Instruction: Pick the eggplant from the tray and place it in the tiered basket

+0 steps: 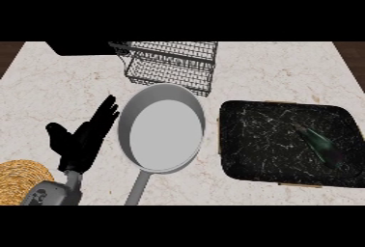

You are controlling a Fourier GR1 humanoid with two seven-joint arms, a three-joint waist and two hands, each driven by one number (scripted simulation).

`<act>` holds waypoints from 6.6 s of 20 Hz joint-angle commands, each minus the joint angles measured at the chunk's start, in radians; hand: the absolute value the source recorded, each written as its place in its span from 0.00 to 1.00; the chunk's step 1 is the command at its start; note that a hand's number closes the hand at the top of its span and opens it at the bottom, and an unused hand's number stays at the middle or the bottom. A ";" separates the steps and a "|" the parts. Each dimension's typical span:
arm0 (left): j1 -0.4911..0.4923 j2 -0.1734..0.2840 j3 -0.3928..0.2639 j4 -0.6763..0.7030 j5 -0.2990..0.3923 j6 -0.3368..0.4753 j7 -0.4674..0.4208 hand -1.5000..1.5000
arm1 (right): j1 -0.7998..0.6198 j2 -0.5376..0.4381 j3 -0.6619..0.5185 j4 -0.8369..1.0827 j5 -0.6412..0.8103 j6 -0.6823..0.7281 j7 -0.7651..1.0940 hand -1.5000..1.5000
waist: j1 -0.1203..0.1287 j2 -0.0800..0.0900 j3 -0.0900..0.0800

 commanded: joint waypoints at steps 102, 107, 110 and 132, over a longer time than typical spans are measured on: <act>-0.034 -0.245 0.222 0.021 -0.240 -0.198 0.097 0.50 | 0.001 0.716 0.383 -0.339 1.311 -0.241 1.107 1.00 | 0.013 -0.013 -0.004; -0.017 -0.245 0.208 0.031 -0.256 -0.205 0.077 0.50 | -0.011 0.723 0.609 -0.527 1.286 -0.354 1.423 1.00 | 0.020 -0.011 -0.001; -0.030 -0.236 0.213 0.005 -0.243 -0.211 0.109 0.50 | -0.083 0.725 0.738 -0.668 1.340 -0.393 1.611 1.00 | 0.026 -0.016 -0.002; -0.069 -0.235 0.225 0.058 -0.233 -0.237 0.099 0.50 | -0.855 0.726 0.654 -0.610 1.465 -0.019 1.872 1.00 | 0.061 -0.001 -0.005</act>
